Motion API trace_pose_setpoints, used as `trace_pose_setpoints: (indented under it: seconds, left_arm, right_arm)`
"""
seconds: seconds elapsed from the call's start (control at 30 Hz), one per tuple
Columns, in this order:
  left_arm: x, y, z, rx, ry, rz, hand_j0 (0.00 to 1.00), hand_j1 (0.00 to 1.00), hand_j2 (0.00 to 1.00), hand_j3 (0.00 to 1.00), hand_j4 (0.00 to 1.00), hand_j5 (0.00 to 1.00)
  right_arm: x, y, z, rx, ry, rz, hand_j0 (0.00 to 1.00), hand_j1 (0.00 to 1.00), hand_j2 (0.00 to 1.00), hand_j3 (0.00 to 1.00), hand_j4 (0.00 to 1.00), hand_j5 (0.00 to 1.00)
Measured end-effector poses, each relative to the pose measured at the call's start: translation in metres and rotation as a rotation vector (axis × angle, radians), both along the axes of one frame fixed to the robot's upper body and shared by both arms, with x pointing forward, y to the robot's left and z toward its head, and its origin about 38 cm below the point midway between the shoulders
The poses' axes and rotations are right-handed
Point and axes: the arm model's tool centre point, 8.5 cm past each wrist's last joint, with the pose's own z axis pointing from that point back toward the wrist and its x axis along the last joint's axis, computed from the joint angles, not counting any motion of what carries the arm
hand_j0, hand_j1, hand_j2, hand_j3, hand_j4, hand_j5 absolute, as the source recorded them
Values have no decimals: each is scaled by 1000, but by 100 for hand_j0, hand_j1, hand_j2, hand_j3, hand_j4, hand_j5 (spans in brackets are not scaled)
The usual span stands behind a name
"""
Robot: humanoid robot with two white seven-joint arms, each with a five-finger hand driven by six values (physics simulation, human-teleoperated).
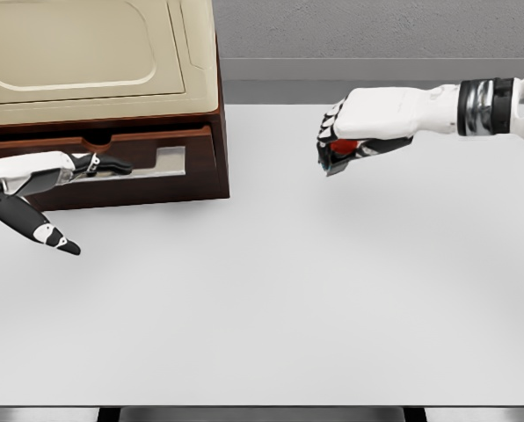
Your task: Open the cabinet drawer with left arm, and place a switch into the drawer with right arm
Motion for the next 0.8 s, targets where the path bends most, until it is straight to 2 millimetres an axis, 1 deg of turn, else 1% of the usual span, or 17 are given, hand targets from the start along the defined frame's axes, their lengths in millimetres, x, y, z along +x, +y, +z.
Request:
trace_pose_setpoints:
  seconds: [0.13, 0.3, 0.37, 0.47, 0.63, 0.8]
  left_arm:
    - [1, 0, 1, 3, -3, -1, 100, 100, 100, 100, 100, 100]
    - [1, 2, 4, 8, -5, 3, 100, 100, 100, 100, 100, 100]
    - [0, 2, 4, 3, -1, 5, 100, 100, 100, 100, 100, 100]
    - [0, 3, 4, -1, 4, 7, 100, 100, 100, 100, 100, 100]
    - [0, 3, 3, -7, 11, 10, 100, 100, 100, 100, 100, 100]
    - [-2, 5, 5, -14, 18, 15, 100, 100, 100, 100, 100, 100]
  right_arm:
    - [0, 5, 13, 33, -7, 18, 43, 43, 43, 43, 43, 43]
    - [-1, 12, 38, 67, -38, 47, 43, 43, 43, 43, 43, 43]
    - [-2, 16, 42, 74, -43, 58, 43, 43, 43, 43, 43, 43]
    - [-3, 26, 46, 82, -46, 82, 43, 43, 43, 43, 43, 43]
    - [-3, 40, 42, 92, -27, 105, 43, 43, 43, 43, 43, 43]
    - [-2, 57, 46, 99, -26, 118, 43, 43, 43, 43, 43, 43]
